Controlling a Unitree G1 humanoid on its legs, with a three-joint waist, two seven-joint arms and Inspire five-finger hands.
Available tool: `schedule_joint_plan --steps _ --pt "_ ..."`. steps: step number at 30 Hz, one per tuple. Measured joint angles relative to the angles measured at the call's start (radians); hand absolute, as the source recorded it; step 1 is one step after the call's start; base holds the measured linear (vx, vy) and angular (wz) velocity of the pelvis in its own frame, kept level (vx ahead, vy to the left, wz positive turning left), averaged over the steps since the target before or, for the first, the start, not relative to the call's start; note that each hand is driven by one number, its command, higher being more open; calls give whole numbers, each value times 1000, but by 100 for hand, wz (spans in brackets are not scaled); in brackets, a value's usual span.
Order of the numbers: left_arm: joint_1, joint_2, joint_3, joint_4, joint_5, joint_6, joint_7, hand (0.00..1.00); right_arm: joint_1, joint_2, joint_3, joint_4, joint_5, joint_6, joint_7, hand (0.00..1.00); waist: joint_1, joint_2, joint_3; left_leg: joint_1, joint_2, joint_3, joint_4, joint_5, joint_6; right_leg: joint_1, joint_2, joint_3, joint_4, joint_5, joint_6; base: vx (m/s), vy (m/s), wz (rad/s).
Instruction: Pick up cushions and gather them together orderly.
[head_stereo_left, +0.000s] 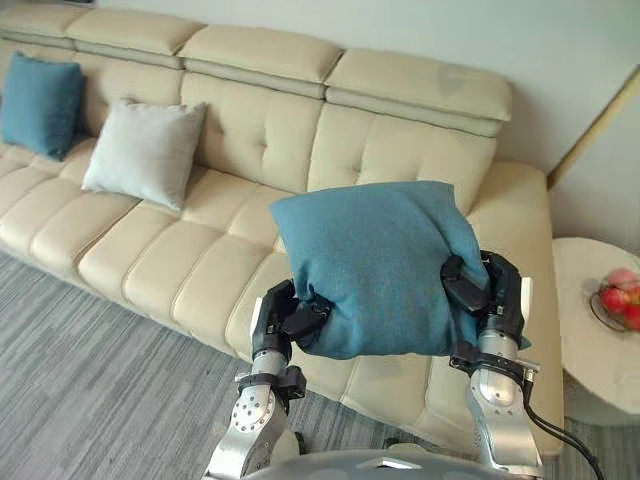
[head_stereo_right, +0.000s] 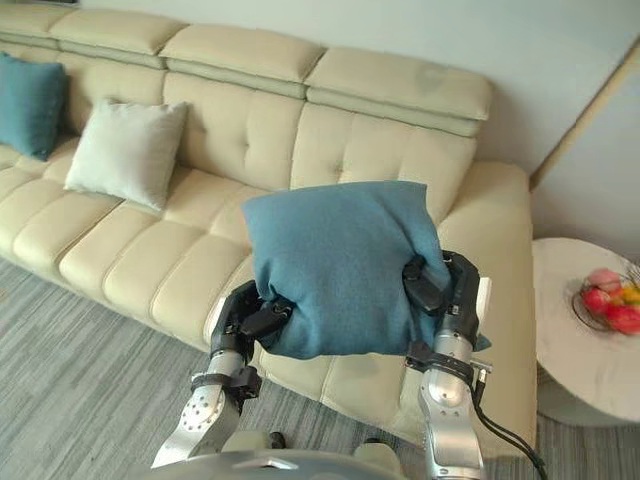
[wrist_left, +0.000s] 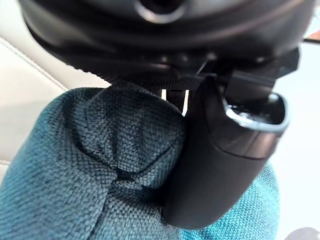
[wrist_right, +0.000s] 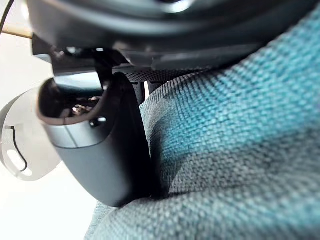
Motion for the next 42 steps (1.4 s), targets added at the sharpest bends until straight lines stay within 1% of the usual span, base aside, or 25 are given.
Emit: schedule_joint_plan --steps 1,3,4,5,7,8,9,10,13,14,15,17,18,19,20,21,22,23,24,26,27,31,34,38,42 --pt "4 0 21 2 -1 0 0 0 -41 -1 14 60 -1 0 0 0 4 -3 2 12 13 71 -52 12 22 -54 -13 -108 35 22 -34 -129 146 -140" --pt "16 -1 39 5 -1 1 0 0 -66 0 25 98 -2 0 4 0 4 -6 7 40 10 120 -81 27 29 -98 -32 -223 104 11 -51 -68 55 -95" --pt "24 -1 45 9 -4 7 0 0 -68 -2 34 125 -2 0 7 0 -3 -3 9 60 8 137 -91 30 29 -96 -43 -289 119 7 -58 -25 38 -42" --pt "28 -1 45 9 -6 8 0 0 -68 -9 41 147 -2 1 7 0 -18 1 8 65 4 134 -97 35 27 -86 -47 -307 113 9 -56 -15 18 -17" --pt "27 -8 46 8 -8 8 -5 0 -64 -30 41 155 -2 4 8 0 -30 4 10 61 0 114 -110 50 17 -73 -37 -316 75 24 -45 -7 -34 13" --pt "28 -9 46 8 -8 8 -6 0 -64 -31 42 155 -2 4 8 0 -29 5 10 61 3 113 -110 50 16 -69 -34 -317 68 27 -47 -1 -58 9" --pt "35 -16 49 8 -8 8 -13 0 -63 -35 44 155 -2 4 9 0 -25 8 9 62 14 112 -110 51 14 -55 -21 -320 39 37 -52 12 -89 -4" --pt "41 -21 53 8 -9 8 -19 0 -62 -35 47 155 -5 4 9 0 -17 13 10 61 35 108 -101 46 2 -28 3 -327 -8 57 -60 11 -91 -3" --pt "47 -29 58 8 -18 8 -22 0 -55 -35 51 150 -7 4 11 0 -6 28 20 64 80 104 -50 19 -26 16 38 -329 -51 70 -69 19 -79 -9" --pt "54 -40 74 8 -20 8 -29 0 -50 -35 58 143 -7 4 11 0 0 35 25 63 97 98 -14 10 -42 27 49 -322 -55 69 -70 37 -41 -26" --pt "59 -48 86 8 -21 8 -30 0 -43 -35 68 134 -7 4 12 0 8 40 33 60 107 74 27 5 -49 39 57 -308 -59 68 -73 47 -48 -39" --pt "65 -55 94 8 -27 8 -31 0 -31 -35 76 109 -7 4 15 0 10 56 36 35 113 5 100 6 -52 53 69 -289 -62 64 -81 50 -30 -34" --pt "66 -60 95 8 -38 8 -34 0 -26 -36 75 94 -7 4 15 0 12 55 39 -2 109 -44 172 21 -70 52 65 -267 -62 62 -86 34 3 -26" --pt "67 -62 95 8 -39 9 -34 0 -25 -36 74 92 -7 4 15 0 15 45 44 -14 100 -68 173 2 -73 51 60 -256 -62 61 -87 20 45 -38" --pt "68 -64 90 8 -38 9 -36 0 -25 -36 70 88 -8 4 14 0 19 42 46 -13 79 -125 118 -26 -68 47 52 -237 -56 59 -86 26 91 -49" --pt "69 -69 84 8 -38 9 -37 0 -25 -40 65 88 -8 4 13 0 19 53 39 -2 67 -205 -10 -20 -76 34 54 -221 -46 54 -77 32 116 -40" --pt "69 -69 84 8 -38 9 -37 0 -25 -40 65 88 -8 4 13 0 18 54 39 -1 67 -206 -13 -19 -76 34 54 -221 -46 53 -77 36 119 -44" --pt "68 -70 80 11 -38 11 -38 0 -24 -53 65 95 -7 7 12 0 16 71 31 11 71 -211 -68 61 -83 23 62 -204 -28 46 -63 93 156 -25" --pt "65 -67 80 10 -38 12 -38 0 -20 -53 65 94 -8 8 12 0 4 58 33 17 51 -203 -71 61 -77 24 41 -199 -31 54 -47 111 165 -26" --pt "63 -67 79 10 -38 19 -38 0 -20 -53 63 94 -8 9 12 0 1 47 32 30 28 -189 -89 65 -71 25 18 -192 -37 55 -37 123 165 -6" --pt "63 -64 75 10 -38 22 -38 0 -20 -53 59 94 -8 9 13 0 -8 46 32 56 3 -187 -121 74 -56 39 -6 -191 -46 54 -29 97 124 -1" --pt "60 -49 73 10 -38 22 -38 0 -20 -51 56 94 -9 9 20 0 -9 47 15 90 -26 -184 -193 99 -39 54 -32 -192 -79 60 -14 64 61 4" --pt "64 -37 72 10 -37 22 -38 0 -17 -48 56 94 -20 9 30 0 -8 45 6 111 -35 -186 -235 115 -39 77 -36 -199 -125 75 1 51 10 4" --pt "66 -37 72 10 -33 22 -38 0 -13 -48 56 95 -46 10 30 0 -9 37 -6 114 -35 -187 -264 125 -40 86 -31 -205 -166 91 -2 44 2 0" --pt "49 -37 72 10 23 22 -35 0 -19 -49 56 114 -89 10 13 0 -9 18 -16 90 -34 -202 -278 135 -42 83 -29 -225 -196 107 -5 24 -10 13"
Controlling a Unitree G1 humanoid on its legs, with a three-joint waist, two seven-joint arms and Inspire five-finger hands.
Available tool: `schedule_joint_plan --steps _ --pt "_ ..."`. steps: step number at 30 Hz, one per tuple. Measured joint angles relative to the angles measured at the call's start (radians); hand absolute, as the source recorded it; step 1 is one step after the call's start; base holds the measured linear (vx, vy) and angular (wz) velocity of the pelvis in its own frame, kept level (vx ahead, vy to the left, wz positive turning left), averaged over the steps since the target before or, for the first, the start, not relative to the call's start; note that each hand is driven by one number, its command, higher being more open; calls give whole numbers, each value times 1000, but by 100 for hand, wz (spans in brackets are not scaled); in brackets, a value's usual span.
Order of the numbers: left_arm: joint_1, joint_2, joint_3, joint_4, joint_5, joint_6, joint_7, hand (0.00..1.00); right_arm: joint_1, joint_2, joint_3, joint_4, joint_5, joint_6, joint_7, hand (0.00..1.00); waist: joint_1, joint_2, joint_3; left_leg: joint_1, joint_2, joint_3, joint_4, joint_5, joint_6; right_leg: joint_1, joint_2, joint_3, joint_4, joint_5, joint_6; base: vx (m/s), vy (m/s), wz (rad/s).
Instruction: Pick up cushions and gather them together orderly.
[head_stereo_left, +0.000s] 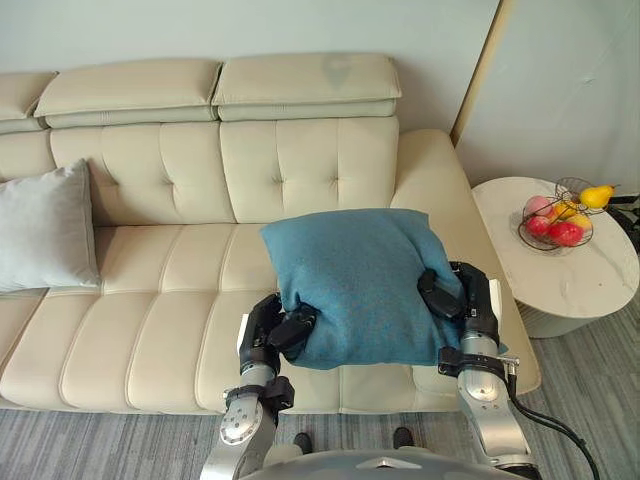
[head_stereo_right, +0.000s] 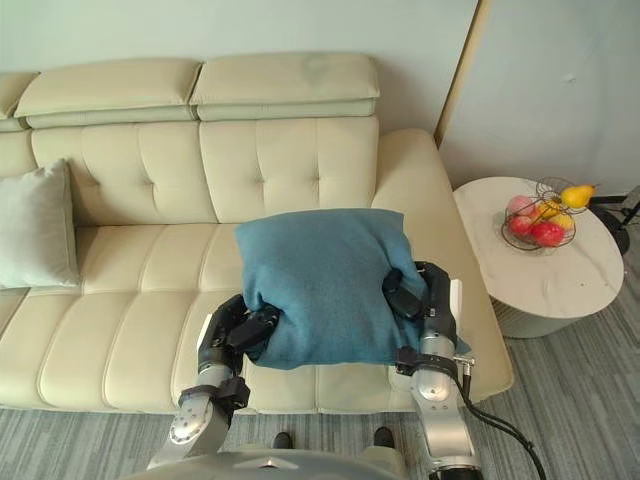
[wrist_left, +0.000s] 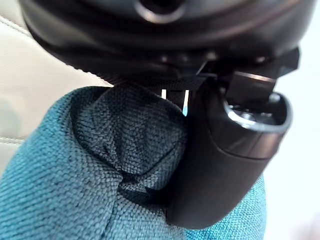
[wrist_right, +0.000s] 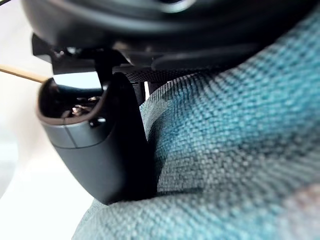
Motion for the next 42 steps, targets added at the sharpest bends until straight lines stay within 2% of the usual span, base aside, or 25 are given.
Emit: schedule_joint_plan --steps 3,4,6,8,11,15,16,20,21,23,24,25,26,27,29,34,38,41,42 --pt "-105 20 1 1 58 0 32 0 -92 0 3 79 -30 0 -48 0 6 -25 14 -84 1 -30 -10 37 -2 -70 4 -30 -4 23 -10 -69 -26 30" --pt "-174 44 1 5 68 0 52 0 -155 -1 9 120 -32 2 -65 0 13 -33 39 -110 4 -40 -18 56 -5 -91 8 -38 -7 36 -14 -124 -34 18" --pt "-289 70 1 25 103 0 92 0 -243 -7 21 154 -38 10 -104 0 27 -34 81 -149 9 -55 -28 81 -8 -126 12 -53 -10 53 -22 -151 -35 21" --pt "-358 82 4 40 121 -1 120 0 -300 -17 34 159 -41 15 -129 0 33 -29 108 -180 14 -65 -30 95 -10 -152 15 -61 -9 63 -26 -172 -34 18" --pt "-541 106 12 104 136 -1 176 0 -488 -44 37 228 -50 17 -180 0 47 -24 158 -251 19 -76 -66 149 -17 -233 20 -74 -8 93 -34 -105 -17 13" --pt "-735 136 14 192 137 -1 224 0 -691 -96 36 310 -50 34 -208 0 51 -24 211 -300 20 -81 -92 186 -19 -301 19 -76 10 104 -33 -71 -4 4" --pt "-861 161 14 259 137 -1 243 0 -804 -113 33 356 -49 41 -222 0 51 -23 238 -332 20 -84 -96 203 -20 -337 19 -76 18 113 -34 -60 0 4" --pt "-1181 234 15 438 137 -1 271 0 -1092 -157 22 481 -48 58 -260 0 45 -23 328 -380 20 -96 -96 228 -24 -386 19 -82 22 133 -36 -61 -3 5" --pt "-1304 258 14 507 137 -1 276 0 -1203 -176 12 531 -46 59 -270 0 42 -19 361 -403 20 -100 -95 237 -25 -405 19 -86 18 141 -38 -38 3 7" --pt "-1437 284 21 602 137 -2 276 0 -1324 -184 0 593 -46 59 -278 0 32 -17 373 -448 17 -109 -94 244 -27 -442 18 -96 16 150 -40 -8 8 12" --pt "-1498 292 23 656 138 -3 275 100 -1373 -183 -5 623 -46 59 -283 0 25 -18 375 -468 16 -117 -91 245 -26 -457 18 -104 15 151 -40 24 13 16" --pt "-1530 294 24 686 138 -3 274 100 -1400 -183 -6 638 -46 59 -287 0 21 -17 377 -479 15 -123 -89 245 -27 -463 18 -110 14 151 -40 44 23 15" --pt "-1559 296 25 715 138 -3 273 100 -1423 -183 -7 657 -46 59 -295 100 18 -17 379 -487 15 -126 -89 245 -27 -468 17 -115 12 151 -40 71 38 15" --pt "-1627 302 29 786 139 -3 265 100 -1486 -182 -9 701 -46 59 -309 100 17 -18 383 -510 11 -129 -88 244 -27 -486 15 -123 7 152 -40 76 43 10" --pt "-1671 308 54 824 154 -3 261 100 -1522 -174 -9 704 -48 59 -325 100 13 -18 391 -531 7 -129 -84 244 -26 -506 11 -123 5 152 -39 64 45 4" --pt "-1731 305 62 940 218 1 261 100 -1539 -122 -48 717 -58 65 -376 100 10 -18 392 -590 -4 -127 -66 244 -27 -557 1 -122 7 159 -32 44 53 2" --pt "-1748 241 179 988 215 79 229 100 -1538 -63 -126 719 -22 110 -356 100 9 -18 398 -652 -6 -126 -33 239 -29 -603 -3 -130 17 159 -32 12 57 3" --pt "-1748 153 267 987 212 95 234 100 -1474 -41 -139 652 16 117 -331 100 17 -18 427 -656 4 -126 -21 238 -29 -613 -1 -132 40 158 -32 -2 39 -2" --pt "-1747 148 273 986 212 95 234 100 -1466 -37 -139 642 17 117 -330 100 18 -17 429 -656 4 -127 -20 238 -29 -614 0 -132 42 158 -32 4 32 -5"
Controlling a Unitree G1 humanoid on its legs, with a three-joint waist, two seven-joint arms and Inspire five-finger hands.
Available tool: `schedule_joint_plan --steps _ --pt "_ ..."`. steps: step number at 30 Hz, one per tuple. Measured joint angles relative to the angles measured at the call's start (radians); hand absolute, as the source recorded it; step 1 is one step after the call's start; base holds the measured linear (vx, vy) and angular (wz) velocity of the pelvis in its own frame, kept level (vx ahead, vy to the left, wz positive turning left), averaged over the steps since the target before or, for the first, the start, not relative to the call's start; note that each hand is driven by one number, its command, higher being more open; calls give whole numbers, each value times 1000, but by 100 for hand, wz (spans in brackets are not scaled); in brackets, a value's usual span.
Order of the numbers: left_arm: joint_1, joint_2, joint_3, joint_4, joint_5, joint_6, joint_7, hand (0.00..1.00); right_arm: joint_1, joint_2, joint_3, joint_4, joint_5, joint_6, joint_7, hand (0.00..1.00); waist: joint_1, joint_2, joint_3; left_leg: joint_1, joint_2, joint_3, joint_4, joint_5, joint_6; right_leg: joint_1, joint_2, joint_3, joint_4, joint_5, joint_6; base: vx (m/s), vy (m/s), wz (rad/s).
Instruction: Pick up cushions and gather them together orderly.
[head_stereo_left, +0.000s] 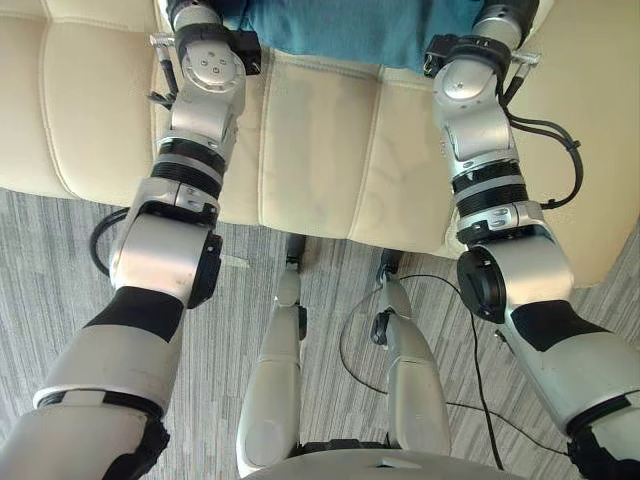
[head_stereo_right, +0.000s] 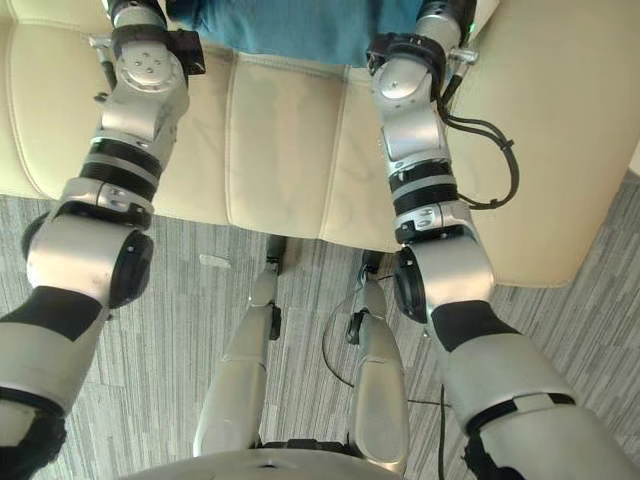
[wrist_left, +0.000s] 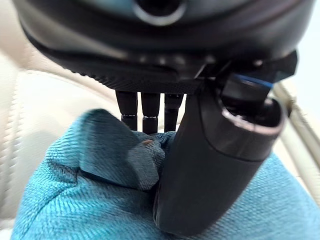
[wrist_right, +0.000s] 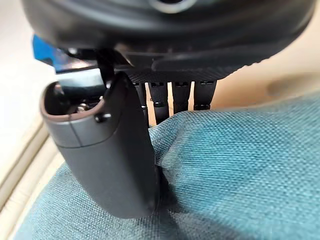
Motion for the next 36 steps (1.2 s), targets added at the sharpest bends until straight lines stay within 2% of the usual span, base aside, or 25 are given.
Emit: schedule_joint_plan --steps 3,5,9,13,17,19,21,23,25,27,28,29,30,32,34,36 --pt "49 -45 22 -57 -15 0 2 100 98 39 -5 -112 18 -1 19 100 0 -1 1 0 3 0 14 -1 -2 -16 -4 -3 54 -27 -5 -1 0 3" --pt "141 -85 22 -157 -17 -2 2 100 204 60 -10 -194 18 -2 20 100 2 -1 2 1 4 -10 48 -11 -16 -23 -11 -16 136 -79 -9 -6 -29 21" --pt "287 -114 19 -266 -17 -3 -9 100 364 90 -29 -304 18 -4 23 100 11 -1 1 12 19 -28 71 -21 -28 -46 -15 -45 276 -161 -30 1 -103 22" --pt "379 -92 22 -315 -17 -3 -22 100 482 90 -29 -372 18 -5 48 100 26 -1 1 40 28 -30 77 -24 -33 -56 -20 -51 373 -212 -46 18 -131 8" --pt "445 -47 54 -412 -17 -3 -31 100 604 82 -54 -499 19 -22 67 100 25 -1 1 76 36 -32 78 -25 -45 -47 -23 -52 435 -247 -60 8 -143 2" --pt "482 3 69 -467 -16 -7 -40 100 675 34 -70 -548 38 -48 90 100 21 -2 1 111 44 -30 79 -27 -50 -19 -19 -53 450 -256 -64 14 -125 -5" --pt "516 14 95 -501 -16 -13 -46 100 720 6 -70 -567 39 -59 107 100 20 -2 1 135 48 -29 79 -30 -54 4 -16 -53 450 -261 -65 21 -120 -4" --pt "628 22 156 -569 -12 -30 -53 100 832 -32 -65 -611 66 -84 161 100 19 -3 -1 194 53 -27 81 -44 -63 58 -14 -55 459 -278 -72 27 -118 -4" --pt "685 21 179 -593 -2 -33 -58 100 877 -33 -63 -624 76 -97 190 100 19 -6 -5 214 55 -25 82 -49 -62 76 -12 -55 463 -286 -73 25 -79 -3" --pt "855 1 219 -646 7 -37 -65 100 1005 -31 -34 -649 115 -120 262 100 20 -17 -31 254 61 -20 96 -72 -67 112 -10 -55 475 -311 -76 54 -93 -5" --pt "905 -10 222 -650 7 -39 -68 100 1041 -31 -21 -649 123 -125 281 100 21 -18 -42 262 63 -20 102 -79 -64 124 -8 -56 475 -316 -77 94 -84 -6" --pt "1016 -54 228 -650 6 -42 -84 100 1125 -25 1 -648 145 -131 324 100 22 -17 -83 272 67 -18 109 -94 -64 136 -4 -57 474 -327 -77 68 -49 -5" --pt "1061 -74 228 -650 3 -42 -93 100 1156 -20 9 -646 157 -131 344 100 24 -18 -94 284 69 -15 110 -99 -66 148 -3 -57 472 -330 -77 136 -47 -7" --pt "1243 -158 207 -642 -13 -43 -143 100 1261 18 23 -603 190 -136 426 100 27 -18 -124 349 76 0 111 -121 -61 215 3 -54 460 -345 -70 151 -19 -10" --pt "1323 -192 189 -623 -15 -43 -181 100 1302 41 23 -556 193 -137 457 100 28 -20 -157 371 80 8 111 -134 -60 239 8 -53 450 -352 -67 112 0 -12" --pt "1421 -233 135 -527 -15 -43 -251 100 1364 79 23 -439 192 -137 502 100 29 -18 -221 421 93 34 108 -153 -58 290 19 -49 425 -356 -65 129 10 -22"
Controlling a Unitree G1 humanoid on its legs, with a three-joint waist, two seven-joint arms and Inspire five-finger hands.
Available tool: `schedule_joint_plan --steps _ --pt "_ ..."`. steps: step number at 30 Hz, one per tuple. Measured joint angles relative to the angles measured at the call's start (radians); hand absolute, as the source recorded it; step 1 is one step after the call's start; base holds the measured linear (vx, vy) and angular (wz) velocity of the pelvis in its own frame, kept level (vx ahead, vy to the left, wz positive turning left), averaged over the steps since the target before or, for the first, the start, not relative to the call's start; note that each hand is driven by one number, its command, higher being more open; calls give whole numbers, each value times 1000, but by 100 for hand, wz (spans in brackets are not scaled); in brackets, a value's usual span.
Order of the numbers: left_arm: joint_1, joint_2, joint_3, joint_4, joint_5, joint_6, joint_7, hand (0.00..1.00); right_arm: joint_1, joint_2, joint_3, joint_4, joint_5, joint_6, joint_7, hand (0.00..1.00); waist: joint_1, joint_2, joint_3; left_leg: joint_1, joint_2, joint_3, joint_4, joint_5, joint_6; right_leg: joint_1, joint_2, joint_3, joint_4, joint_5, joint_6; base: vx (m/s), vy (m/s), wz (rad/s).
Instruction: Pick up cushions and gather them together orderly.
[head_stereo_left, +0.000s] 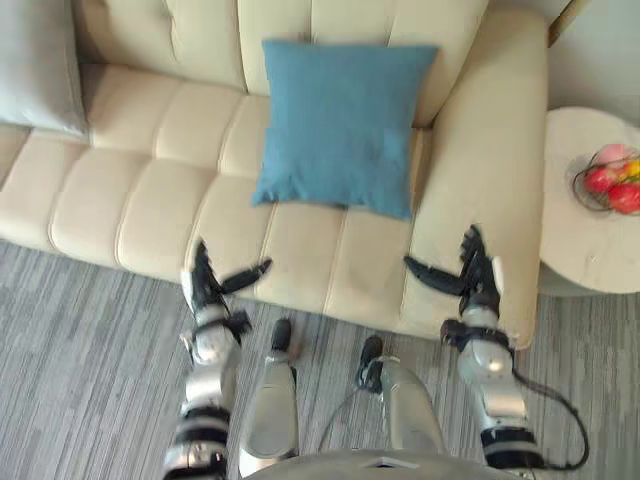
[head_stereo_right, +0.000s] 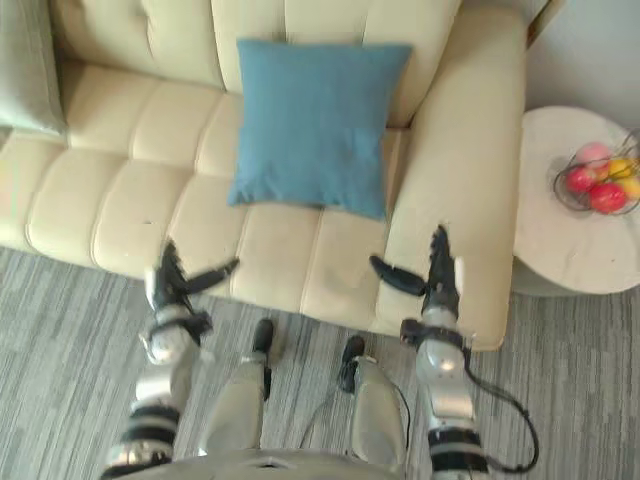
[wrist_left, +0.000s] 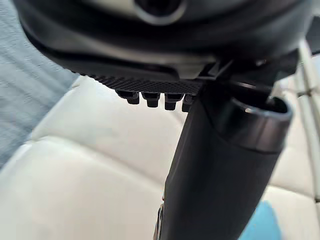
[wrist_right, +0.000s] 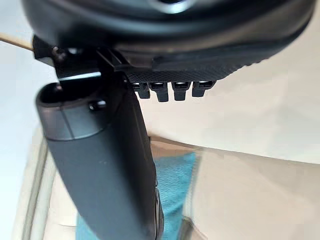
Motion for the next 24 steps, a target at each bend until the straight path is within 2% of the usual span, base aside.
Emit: schedule_joint_plan --steps 4,6,7,9,12,13,19,21,22,23,24 --pt "52 -40 -17 186 22 0 -78 100 49 33 -3 175 -22 0 23 100 -2 11 -75 92 21 49 -23 -20 1 81 15 10 -43 0 7 103 19 -27" --pt "55 -43 -17 238 25 -1 -91 100 56 39 -9 222 -29 0 28 100 -2 15 -94 114 24 60 -36 -21 1 96 18 14 -55 2 10 77 8 -21" --pt "55 -43 -15 318 49 0 -107 100 58 46 -19 306 -47 -10 34 100 -4 22 -120 152 29 73 -61 -21 1 122 26 23 -78 5 15 73 11 -22" --pt "56 -42 -14 375 59 0 -117 100 53 47 -25 351 -62 -31 38 100 -5 27 -139 182 29 85 -83 -21 1 144 33 30 -101 9 21 82 22 -23" --pt "55 -29 -12 486 79 1 -122 100 18 47 -58 486 -81 -61 39 100 -9 27 -183 237 36 119 -130 -22 2 189 53 58 -170 37 30 115 46 -38" --pt "51 -12 -11 507 86 0 -122 100 -10 48 -73 534 -81 -64 40 100 -11 19 -189 253 39 147 -143 -23 4 199 64 86 -207 64 28 89 77 -43" --pt "42 19 2 562 100 -1 -120 100 -114 37 -112 614 -79 -64 38 100 -13 16 -174 280 27 248 -141 -41 28 220 79 186 -322 166 47 48 93 -58" --pt "21 24 8 568 100 0 -115 100 -156 37 -104 627 -79 -59 37 100 2 16 -145 267 33 295 -73 -75 57 196 81 173 -298 225 58 -100 88 -68" --pt "26 14 17 559 102 -2 -113 100 -163 33 -94 630 -79 -42 35 100 11 32 -148 247 62 311 -59 -86 69 196 87 151 -296 232 66 -133 40 -46" --pt "21 8 35 553 107 -3 -113 100 -178 38 -88 631 -79 -35 32 100 14 34 -134 241 62 315 -43 -86 69 156 76 135 -143 144 51 -107 13 -19" --pt "13 9 40 547 111 -3 -111 100 -177 48 -87 631 -79 -30 31 100 12 24 -127 235 59 314 -21 -87 70 117 57 122 47 64 52 -44 13 12"
